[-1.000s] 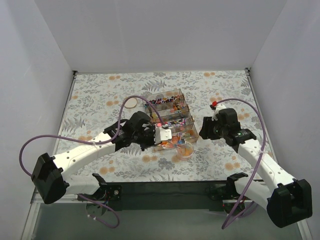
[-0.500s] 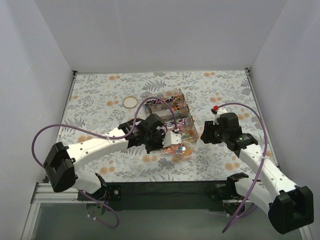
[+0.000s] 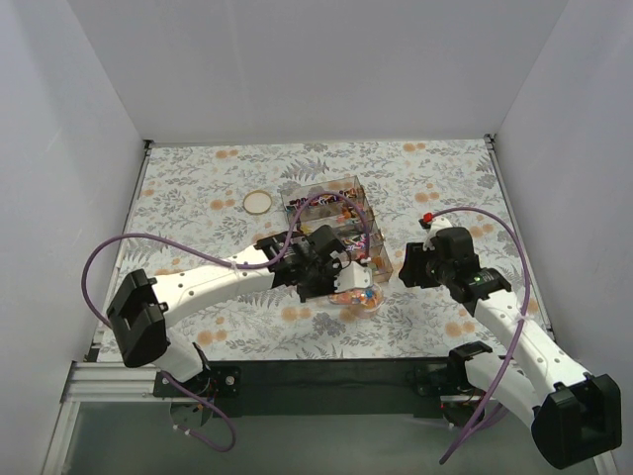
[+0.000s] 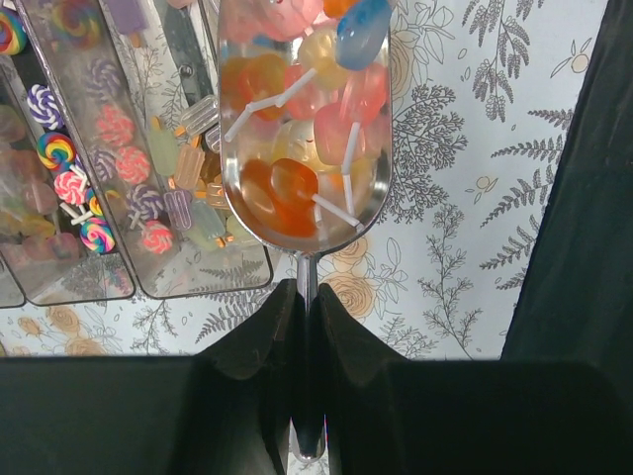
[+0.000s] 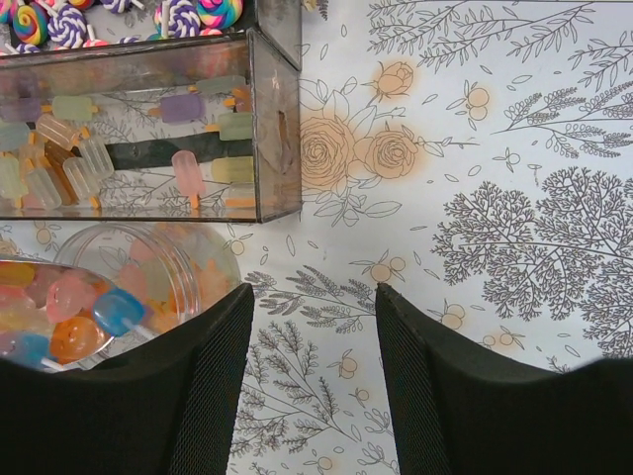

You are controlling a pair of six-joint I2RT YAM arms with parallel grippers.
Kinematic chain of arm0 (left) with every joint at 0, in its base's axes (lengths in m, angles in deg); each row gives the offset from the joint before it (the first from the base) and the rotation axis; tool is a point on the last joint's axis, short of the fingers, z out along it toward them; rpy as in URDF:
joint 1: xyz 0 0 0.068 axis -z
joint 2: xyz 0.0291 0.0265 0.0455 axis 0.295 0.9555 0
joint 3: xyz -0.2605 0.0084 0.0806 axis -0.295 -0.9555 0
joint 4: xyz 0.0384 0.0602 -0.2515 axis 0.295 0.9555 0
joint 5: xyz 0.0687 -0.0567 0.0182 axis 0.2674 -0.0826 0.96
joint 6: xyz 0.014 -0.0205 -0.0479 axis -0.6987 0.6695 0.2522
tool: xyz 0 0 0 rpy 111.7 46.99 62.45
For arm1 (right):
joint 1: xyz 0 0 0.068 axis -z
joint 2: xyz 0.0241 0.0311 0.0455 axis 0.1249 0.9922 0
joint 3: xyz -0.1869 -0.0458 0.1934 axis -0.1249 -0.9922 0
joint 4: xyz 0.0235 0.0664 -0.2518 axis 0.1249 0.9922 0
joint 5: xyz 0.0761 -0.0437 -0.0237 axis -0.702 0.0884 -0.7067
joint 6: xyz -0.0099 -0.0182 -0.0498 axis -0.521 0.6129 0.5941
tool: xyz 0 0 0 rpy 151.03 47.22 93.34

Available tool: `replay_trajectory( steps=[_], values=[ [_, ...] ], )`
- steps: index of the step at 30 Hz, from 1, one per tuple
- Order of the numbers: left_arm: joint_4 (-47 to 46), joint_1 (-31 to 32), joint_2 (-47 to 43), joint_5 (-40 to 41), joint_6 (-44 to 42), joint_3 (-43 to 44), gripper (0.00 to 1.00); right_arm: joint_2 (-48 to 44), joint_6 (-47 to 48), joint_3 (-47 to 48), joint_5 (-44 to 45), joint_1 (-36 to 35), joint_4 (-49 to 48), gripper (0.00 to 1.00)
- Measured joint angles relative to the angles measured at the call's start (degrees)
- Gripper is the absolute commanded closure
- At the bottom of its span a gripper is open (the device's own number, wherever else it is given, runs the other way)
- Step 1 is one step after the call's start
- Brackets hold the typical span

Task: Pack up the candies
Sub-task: Place the fake candies in the packing bottle.

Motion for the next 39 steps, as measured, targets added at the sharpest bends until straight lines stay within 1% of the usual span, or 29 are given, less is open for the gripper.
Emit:
replay_trajectory(
  steps=[14,26,33,39],
  values=[
    [4.0,3.7,3.7,6.7,0.9,4.9,1.00,-1.2,0.3,-0.6,0.2,0.0,0.0,0.40],
    [8.8,9.7,7.6,17.3,1.6,9.5,1.00,-1.9,0.6,-0.9,0.3,0.0,0.0,0.40],
    [13.2,12.3,10.0,23.1,2.1,11.2,1.00,-1.9,0.6,-1.0,0.3,0.0,0.0,0.40],
    [15.5,14.3,11.0,26.3,2.3,13.6,1.00,-1.9,0.6,-1.4,0.3,0.0,-0.1,0.40]
  ],
)
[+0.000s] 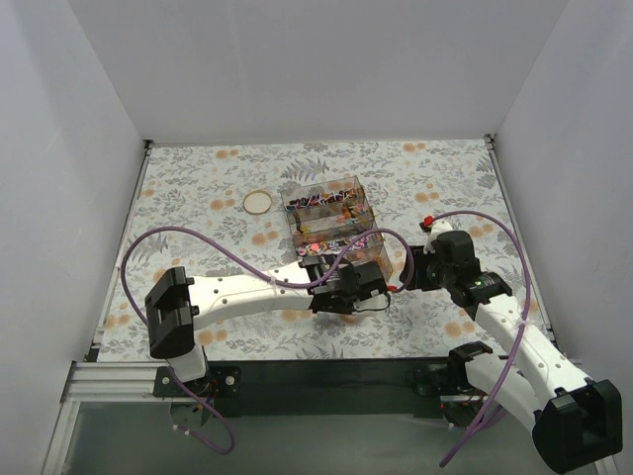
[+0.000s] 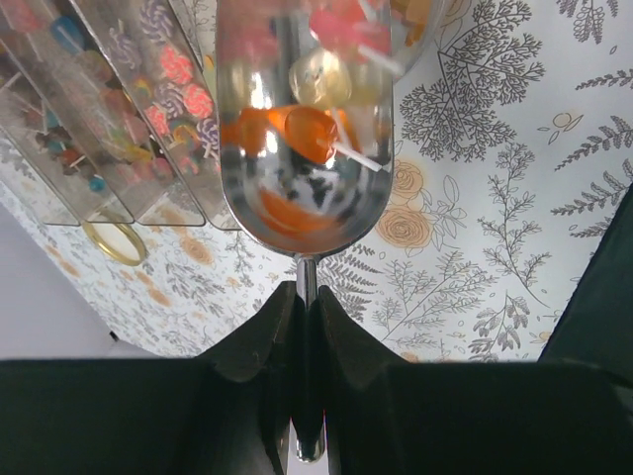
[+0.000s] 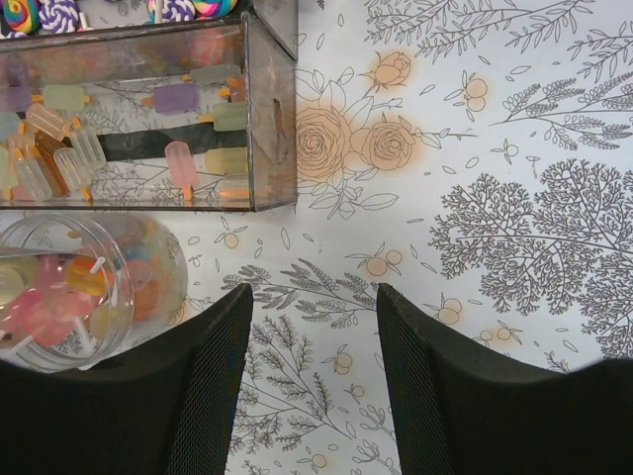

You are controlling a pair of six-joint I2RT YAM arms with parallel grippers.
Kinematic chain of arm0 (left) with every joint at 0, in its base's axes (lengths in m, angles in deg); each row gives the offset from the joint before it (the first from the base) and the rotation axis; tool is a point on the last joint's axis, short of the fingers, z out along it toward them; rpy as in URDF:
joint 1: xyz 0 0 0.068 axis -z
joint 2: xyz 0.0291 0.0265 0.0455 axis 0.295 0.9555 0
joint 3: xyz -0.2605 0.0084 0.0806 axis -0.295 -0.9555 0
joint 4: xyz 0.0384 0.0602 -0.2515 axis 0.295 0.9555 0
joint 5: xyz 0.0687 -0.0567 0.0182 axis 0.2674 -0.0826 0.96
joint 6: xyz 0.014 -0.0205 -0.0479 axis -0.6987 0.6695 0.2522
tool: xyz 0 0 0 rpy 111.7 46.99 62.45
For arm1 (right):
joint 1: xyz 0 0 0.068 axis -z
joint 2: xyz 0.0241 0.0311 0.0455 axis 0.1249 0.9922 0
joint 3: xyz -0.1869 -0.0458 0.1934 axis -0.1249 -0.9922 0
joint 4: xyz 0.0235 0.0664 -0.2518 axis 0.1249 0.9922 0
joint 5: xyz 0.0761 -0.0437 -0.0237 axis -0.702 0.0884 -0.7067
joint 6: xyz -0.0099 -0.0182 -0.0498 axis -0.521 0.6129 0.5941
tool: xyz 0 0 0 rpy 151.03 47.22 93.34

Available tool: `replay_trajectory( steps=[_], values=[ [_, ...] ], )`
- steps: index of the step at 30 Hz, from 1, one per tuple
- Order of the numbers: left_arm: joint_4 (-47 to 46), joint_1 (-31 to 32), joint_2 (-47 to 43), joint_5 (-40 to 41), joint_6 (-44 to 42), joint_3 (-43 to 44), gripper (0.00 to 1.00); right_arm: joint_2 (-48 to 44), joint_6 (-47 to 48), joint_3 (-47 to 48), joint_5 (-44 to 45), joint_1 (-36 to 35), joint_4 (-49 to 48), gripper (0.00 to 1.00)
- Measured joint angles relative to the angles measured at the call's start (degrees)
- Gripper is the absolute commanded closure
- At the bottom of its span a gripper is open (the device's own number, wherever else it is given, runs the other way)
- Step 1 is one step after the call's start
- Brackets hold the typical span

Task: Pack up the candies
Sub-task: Place the fake candies in the packing bottle.

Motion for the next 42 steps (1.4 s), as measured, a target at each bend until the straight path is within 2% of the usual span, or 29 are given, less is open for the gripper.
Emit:
replay_trajectory(
  steps=[27,42],
  values=[
    [9.9,3.9,2.6,11.3,2.4,3.7,1.00,0.0,0.2,-0.4,0.0,0.0,0.0,0.40],
    [12.5,8.0,-1.6,11.8,6.0,3.7,1.00,0.0,0.9,-0.4,-2.3,0.0,-0.4,0.41]
  ],
)
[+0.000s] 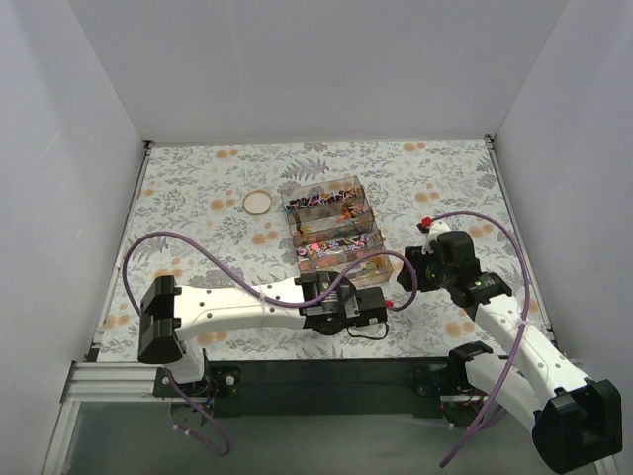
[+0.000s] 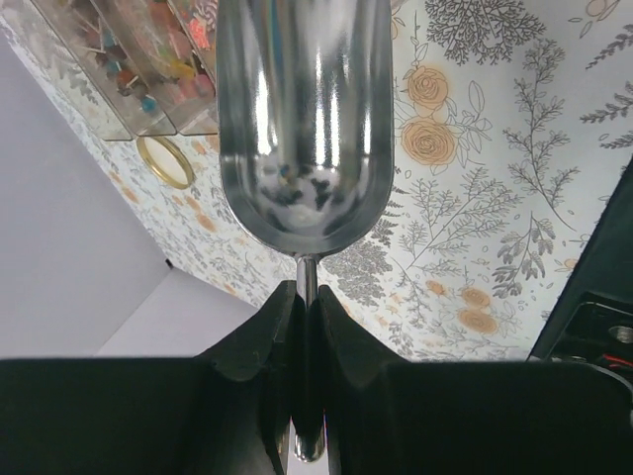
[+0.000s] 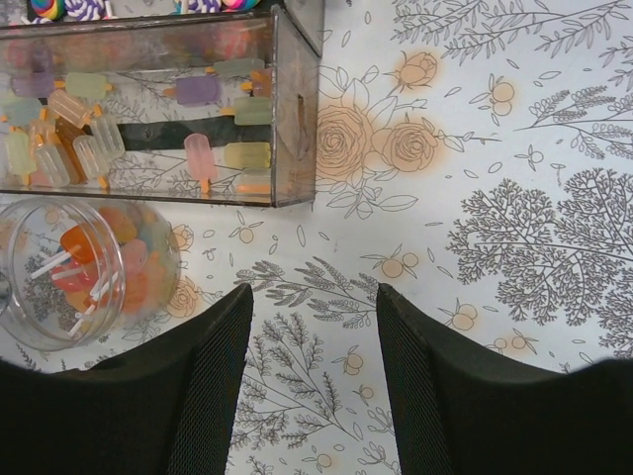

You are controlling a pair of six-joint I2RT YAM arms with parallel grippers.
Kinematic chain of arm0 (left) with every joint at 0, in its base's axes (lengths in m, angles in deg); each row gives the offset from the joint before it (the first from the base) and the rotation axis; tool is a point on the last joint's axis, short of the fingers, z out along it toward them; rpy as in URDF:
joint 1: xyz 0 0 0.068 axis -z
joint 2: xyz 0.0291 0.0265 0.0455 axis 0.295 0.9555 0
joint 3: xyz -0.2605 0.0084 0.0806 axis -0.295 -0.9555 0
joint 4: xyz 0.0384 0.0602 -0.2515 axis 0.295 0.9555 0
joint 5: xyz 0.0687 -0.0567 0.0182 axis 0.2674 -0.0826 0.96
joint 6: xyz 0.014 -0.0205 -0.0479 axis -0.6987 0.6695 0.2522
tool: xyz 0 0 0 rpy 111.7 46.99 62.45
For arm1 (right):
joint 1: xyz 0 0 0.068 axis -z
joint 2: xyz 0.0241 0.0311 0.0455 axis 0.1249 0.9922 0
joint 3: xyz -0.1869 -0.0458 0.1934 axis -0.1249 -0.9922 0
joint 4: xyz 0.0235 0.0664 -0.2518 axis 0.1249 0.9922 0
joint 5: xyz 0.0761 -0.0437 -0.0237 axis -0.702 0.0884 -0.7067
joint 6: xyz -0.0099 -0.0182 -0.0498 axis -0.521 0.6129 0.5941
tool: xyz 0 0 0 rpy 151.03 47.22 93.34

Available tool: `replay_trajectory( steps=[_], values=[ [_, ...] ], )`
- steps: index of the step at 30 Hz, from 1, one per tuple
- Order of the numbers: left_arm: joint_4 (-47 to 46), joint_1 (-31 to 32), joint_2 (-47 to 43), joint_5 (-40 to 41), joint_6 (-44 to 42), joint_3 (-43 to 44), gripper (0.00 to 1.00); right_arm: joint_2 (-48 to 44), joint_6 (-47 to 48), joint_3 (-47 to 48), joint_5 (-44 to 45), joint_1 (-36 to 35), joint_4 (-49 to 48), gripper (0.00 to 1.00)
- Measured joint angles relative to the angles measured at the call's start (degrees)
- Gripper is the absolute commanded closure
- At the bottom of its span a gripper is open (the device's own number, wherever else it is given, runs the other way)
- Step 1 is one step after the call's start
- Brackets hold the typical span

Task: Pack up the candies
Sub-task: Place the fake candies in the packing bottle.

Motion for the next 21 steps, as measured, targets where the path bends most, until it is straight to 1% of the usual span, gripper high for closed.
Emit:
replay_trajectory(
  steps=[3,9,12,14,18,21],
  values=[
    [-0.6,0.0,-2.8,-1.7,0.7,-0.1,1.00,0.0,0.2,0.0,-1.6,0.0,-0.5,0.41],
    [-6.5,-1.1,-11.2,-5.8,1.0,-3.4,1.00,0.0,0.4,0.0,-3.5,0.0,-1.2,0.41],
    [-9.1,-4.1,-13.5,-8.1,2.0,-4.9,1.00,0.0,0.4,0.0,-4.0,0.0,-1.3,0.41],
    [-12.4,-8.9,-14.7,-10.3,2.9,-6.7,1.00,0.0,0.3,0.0,-4.1,0.0,-1.3,0.41],
    [-22.6,-22.4,-18.8,-13.4,5.8,-14.6,1.00,0.1,0.3,0.0,-4.3,0.0,-1.4,0.41],
    [-31.8,-36.0,-22.3,-15.8,8.8,-22.6,1.00,0.2,0.3,0.0,-4.4,0.0,-1.5,0.42]
  ],
)
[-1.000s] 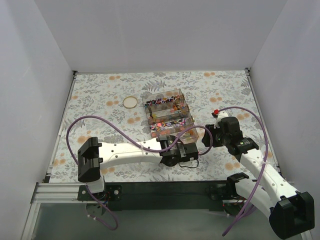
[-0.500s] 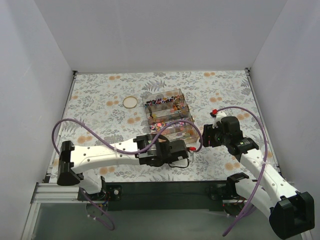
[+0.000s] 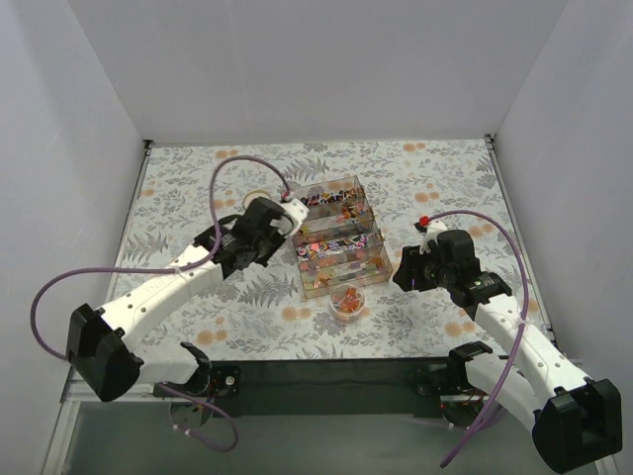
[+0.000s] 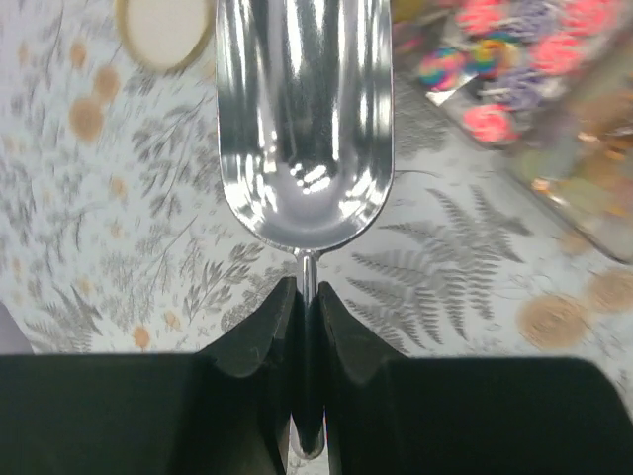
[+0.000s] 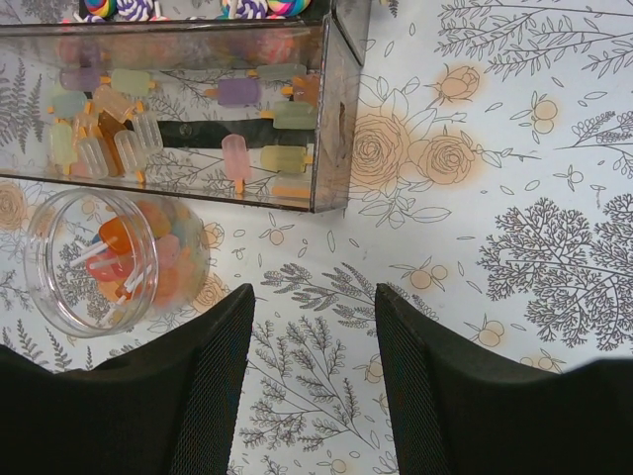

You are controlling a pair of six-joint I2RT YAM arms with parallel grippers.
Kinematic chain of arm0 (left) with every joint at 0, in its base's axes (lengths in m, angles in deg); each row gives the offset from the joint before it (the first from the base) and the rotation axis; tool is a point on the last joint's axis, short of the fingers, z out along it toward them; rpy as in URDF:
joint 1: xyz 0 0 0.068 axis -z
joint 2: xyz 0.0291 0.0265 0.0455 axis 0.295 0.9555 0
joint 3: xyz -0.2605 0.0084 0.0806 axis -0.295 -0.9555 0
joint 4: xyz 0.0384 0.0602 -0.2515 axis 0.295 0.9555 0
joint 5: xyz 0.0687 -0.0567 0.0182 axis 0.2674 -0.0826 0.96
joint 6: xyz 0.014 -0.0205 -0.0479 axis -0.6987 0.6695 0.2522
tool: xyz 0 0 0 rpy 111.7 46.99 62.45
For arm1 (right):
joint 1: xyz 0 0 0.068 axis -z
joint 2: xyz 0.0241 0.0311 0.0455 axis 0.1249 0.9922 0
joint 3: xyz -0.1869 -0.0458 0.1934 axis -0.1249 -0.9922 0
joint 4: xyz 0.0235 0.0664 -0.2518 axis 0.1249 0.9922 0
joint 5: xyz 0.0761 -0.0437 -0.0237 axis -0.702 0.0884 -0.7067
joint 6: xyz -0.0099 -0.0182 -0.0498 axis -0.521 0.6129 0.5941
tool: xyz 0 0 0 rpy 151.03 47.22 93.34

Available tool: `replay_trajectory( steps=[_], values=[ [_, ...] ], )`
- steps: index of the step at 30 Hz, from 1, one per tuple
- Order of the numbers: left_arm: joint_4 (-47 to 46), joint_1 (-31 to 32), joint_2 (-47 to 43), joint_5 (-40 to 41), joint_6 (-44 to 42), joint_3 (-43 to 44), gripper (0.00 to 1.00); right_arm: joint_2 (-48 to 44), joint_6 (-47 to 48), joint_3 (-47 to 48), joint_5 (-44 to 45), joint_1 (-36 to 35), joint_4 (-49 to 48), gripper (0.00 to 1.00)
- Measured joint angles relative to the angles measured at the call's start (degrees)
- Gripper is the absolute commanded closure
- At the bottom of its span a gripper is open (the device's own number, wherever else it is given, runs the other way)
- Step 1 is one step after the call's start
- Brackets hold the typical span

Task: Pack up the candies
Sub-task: Place the fake candies in the packing bottle, then place the spatula at the center of the board, then move the storage box to the center of the board.

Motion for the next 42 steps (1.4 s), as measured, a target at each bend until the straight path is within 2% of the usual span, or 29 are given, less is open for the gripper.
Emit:
replay_trajectory(
  steps=[6,9,12,15,19,23,24,25,29,36,42],
  values=[
    [-17.4,-26.0,-2.7,-1.9,6.8,-15.0,0.98,0.2,0.0,0.0,-0.5,0.0,-0.2,0.41],
    [-23.4,-33.7,-1.6,-2.1,10.2,-19.1,0.93,0.7,0.0,0.0,-0.6,0.0,-0.2,0.41],
    [-29.0,-37.9,1.4,-1.4,12.8,-20.9,0.86,1.4,0.0,0.0,-0.8,0.0,-0.2,0.41],
    [-33.9,-39.6,5.9,-0.9,14.8,-21.2,0.79,1.8,0.0,0.0,-0.9,0.0,-0.2,0.41],
    [-38.3,-40.8,9.5,-0.1,16.5,-22.4,0.62,2.2,0.0,0.0,-1.0,0.0,-0.2,0.41],
    [-39.9,-41.0,9.5,0.4,17.4,-24.0,0.55,2.5,0.0,0.0,-1.0,0.0,-0.2,0.41],
    [-40.0,-41.0,9.2,0.4,17.5,-24.2,0.51,2.7,0.0,0.1,-1.0,0.0,-0.2,0.42],
    [-40.2,-41.0,8.2,0.4,17.7,-24.6,0.38,3.0,0.0,0.2,-1.1,0.0,-0.2,0.41],
    [-39.8,-41.0,1.7,-0.3,18.1,-25.9,0.36,4.7,0.0,2.0,-1.5,0.0,-0.1,0.41],
    [-40.2,-40.4,-16.6,-4.9,20.2,-28.3,0.34,9.4,-0.9,8.3,-1.1,-1.2,-0.1,0.41],
    [-42.1,-35.9,-26.6,-5.8,19.6,-35.8,0.34,19.1,-0.8,16.6,3.8,-4.1,1.4,0.41]
  ],
)
